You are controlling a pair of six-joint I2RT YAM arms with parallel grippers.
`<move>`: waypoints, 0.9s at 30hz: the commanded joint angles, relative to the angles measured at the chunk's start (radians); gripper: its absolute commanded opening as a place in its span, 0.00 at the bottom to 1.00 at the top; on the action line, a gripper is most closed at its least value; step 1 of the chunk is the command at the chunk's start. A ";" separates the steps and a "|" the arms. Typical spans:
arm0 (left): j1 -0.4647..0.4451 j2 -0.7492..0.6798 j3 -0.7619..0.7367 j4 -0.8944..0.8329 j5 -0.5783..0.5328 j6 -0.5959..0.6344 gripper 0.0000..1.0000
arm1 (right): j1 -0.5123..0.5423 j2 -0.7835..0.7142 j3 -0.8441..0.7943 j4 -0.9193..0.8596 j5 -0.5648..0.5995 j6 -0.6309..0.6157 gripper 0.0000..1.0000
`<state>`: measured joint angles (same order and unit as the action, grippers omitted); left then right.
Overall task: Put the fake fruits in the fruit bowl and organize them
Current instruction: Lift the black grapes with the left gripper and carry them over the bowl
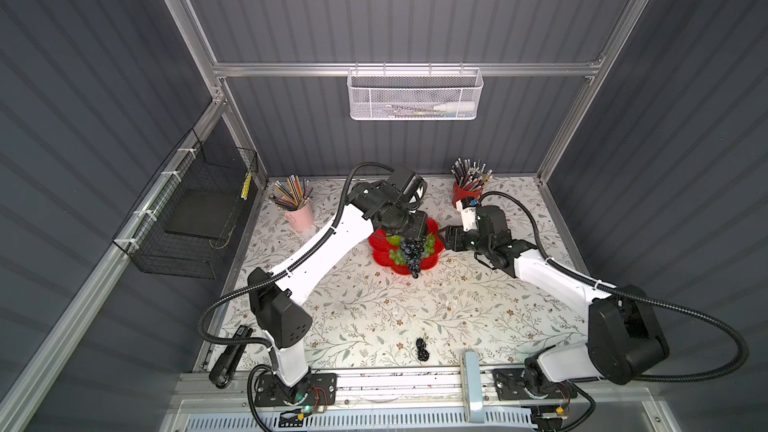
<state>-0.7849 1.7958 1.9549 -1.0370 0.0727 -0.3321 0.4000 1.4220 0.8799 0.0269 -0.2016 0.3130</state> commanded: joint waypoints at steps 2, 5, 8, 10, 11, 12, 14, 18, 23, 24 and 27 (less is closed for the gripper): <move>0.000 0.013 0.047 0.017 0.022 0.026 0.00 | -0.005 -0.011 -0.001 -0.013 -0.005 -0.004 0.71; 0.000 0.012 0.051 0.017 0.012 0.027 0.00 | -0.004 0.000 -0.001 -0.010 -0.013 0.001 0.71; 0.001 0.021 0.054 0.043 0.011 0.028 0.00 | -0.004 0.004 -0.002 -0.009 -0.016 0.001 0.72; 0.001 0.025 0.042 0.042 0.018 0.026 0.00 | -0.004 0.004 -0.002 -0.010 -0.014 -0.001 0.72; 0.001 0.026 0.029 0.048 0.022 0.023 0.00 | -0.005 0.006 -0.002 -0.011 -0.015 -0.003 0.72; 0.001 0.021 0.012 0.058 0.027 0.019 0.00 | -0.005 0.005 -0.003 -0.012 -0.015 -0.005 0.72; 0.002 0.005 -0.020 0.076 0.021 0.011 0.00 | -0.005 0.005 -0.007 -0.013 -0.013 -0.006 0.72; 0.006 -0.015 -0.065 0.080 0.013 0.004 0.00 | -0.004 0.008 -0.012 -0.014 -0.015 -0.006 0.72; 0.025 -0.057 -0.161 0.116 0.016 -0.008 0.00 | -0.005 0.020 -0.006 -0.013 -0.024 -0.001 0.72; 0.033 -0.066 -0.179 0.124 0.016 -0.010 0.00 | -0.005 0.023 -0.003 -0.013 -0.025 0.000 0.72; 0.062 -0.092 -0.230 0.144 0.022 -0.015 0.00 | -0.005 0.032 0.002 -0.015 -0.028 0.000 0.72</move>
<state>-0.7521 1.7630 1.7554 -0.9295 0.0803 -0.3328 0.4000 1.4395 0.8772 0.0261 -0.2173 0.3134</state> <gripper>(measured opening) 0.050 0.720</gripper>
